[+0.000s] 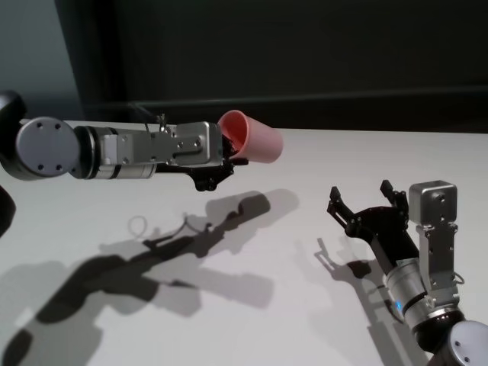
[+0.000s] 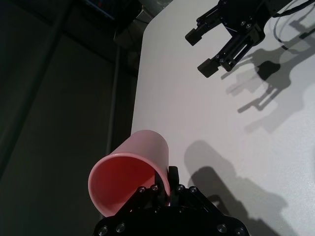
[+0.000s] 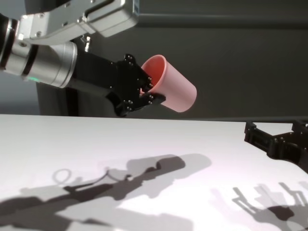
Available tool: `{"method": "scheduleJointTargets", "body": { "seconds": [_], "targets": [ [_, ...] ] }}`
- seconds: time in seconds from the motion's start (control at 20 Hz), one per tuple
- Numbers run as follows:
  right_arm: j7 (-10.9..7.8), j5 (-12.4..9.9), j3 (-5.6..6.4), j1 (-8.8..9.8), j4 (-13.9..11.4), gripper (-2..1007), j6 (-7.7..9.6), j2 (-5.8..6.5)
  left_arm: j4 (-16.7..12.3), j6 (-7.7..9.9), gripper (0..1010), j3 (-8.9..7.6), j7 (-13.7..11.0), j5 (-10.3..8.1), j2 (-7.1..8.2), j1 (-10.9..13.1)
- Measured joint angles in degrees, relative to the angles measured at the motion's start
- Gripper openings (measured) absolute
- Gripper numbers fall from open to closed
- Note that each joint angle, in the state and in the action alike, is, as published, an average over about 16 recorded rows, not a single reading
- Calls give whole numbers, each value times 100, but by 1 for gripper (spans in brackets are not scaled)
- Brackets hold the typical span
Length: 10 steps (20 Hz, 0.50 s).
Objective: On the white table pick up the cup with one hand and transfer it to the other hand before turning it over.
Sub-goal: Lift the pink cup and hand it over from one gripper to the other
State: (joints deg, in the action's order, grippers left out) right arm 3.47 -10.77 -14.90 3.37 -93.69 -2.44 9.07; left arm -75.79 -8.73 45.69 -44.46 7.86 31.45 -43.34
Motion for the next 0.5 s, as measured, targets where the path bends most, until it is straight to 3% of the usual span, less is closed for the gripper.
{"method": "scheduleJointTargets", "body": {
  "seconds": [0.5],
  "targets": [
    [0,0,0,0,0,1002,0,0,77,47,50,-555,50,-1149,-355,336]
  ]
}}
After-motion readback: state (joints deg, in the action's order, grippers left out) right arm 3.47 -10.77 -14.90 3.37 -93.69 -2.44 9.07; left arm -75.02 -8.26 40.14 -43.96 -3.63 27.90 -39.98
